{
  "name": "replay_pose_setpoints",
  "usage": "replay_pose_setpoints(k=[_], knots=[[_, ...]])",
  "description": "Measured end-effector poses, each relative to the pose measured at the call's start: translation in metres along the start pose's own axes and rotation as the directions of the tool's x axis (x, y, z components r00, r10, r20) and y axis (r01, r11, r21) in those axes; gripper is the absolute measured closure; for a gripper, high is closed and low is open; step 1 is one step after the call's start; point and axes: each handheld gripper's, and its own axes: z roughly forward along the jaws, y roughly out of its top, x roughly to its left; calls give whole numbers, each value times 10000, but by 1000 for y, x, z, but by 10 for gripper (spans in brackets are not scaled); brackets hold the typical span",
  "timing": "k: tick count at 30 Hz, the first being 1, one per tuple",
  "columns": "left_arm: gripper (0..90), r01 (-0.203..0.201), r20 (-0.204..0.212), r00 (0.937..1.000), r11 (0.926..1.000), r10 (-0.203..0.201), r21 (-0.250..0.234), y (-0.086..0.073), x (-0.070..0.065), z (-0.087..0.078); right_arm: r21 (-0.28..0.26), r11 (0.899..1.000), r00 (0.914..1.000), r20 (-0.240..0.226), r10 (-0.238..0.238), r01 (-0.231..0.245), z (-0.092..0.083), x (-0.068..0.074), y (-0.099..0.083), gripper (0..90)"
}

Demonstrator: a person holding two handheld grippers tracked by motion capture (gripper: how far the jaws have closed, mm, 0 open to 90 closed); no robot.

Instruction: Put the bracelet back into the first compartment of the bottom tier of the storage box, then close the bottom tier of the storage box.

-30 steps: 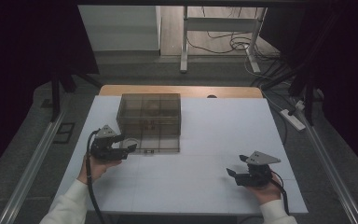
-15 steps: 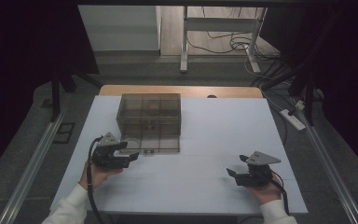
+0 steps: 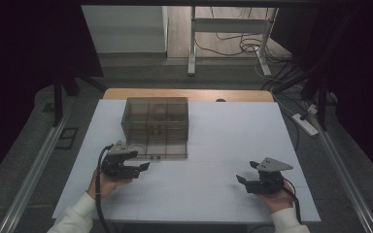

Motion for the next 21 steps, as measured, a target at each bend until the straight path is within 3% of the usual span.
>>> replay_pose_setpoints(k=[5,21], knots=[[336,33,207,9998,9997,-38,233,-2,-2,5,-10,10000,10000,-1,-7,7,-1,0,0,236],[371,12,57,10000,9970,-16,773,-8,-2,14,0,10000,10000,30,-24,24,-1,-1,-1,236]])
